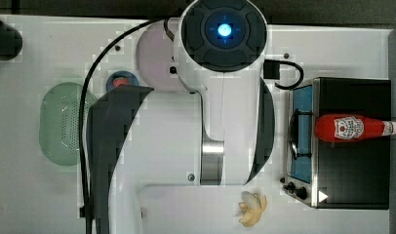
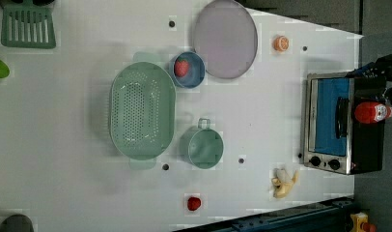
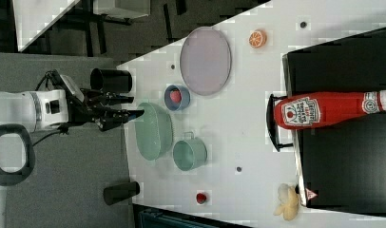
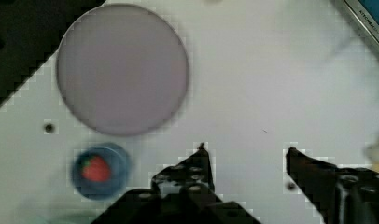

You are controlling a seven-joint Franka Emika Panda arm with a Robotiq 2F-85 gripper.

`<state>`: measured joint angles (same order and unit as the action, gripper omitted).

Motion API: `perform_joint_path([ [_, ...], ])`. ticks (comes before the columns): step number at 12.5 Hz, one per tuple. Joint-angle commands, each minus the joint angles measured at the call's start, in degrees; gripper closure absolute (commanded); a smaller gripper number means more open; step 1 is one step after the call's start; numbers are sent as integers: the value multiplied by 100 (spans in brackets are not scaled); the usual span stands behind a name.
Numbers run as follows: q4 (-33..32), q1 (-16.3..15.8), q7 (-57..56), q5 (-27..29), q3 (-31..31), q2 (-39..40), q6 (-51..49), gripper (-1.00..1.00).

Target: Pick Ketchup from oven and place it on table.

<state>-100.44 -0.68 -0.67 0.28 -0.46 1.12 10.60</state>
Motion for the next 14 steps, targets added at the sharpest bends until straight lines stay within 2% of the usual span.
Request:
perform_joint_path([
  [1,-508,145,286,-69,-289,-1591,-845,-58],
  [3,-509,149,285,-69,-312,-1592,-836,-99],
  [7,-507,293,285,-76,-690,-1517,-648,-100],
  [14,-492,561,272,-76,-2223,-781,537,-100],
])
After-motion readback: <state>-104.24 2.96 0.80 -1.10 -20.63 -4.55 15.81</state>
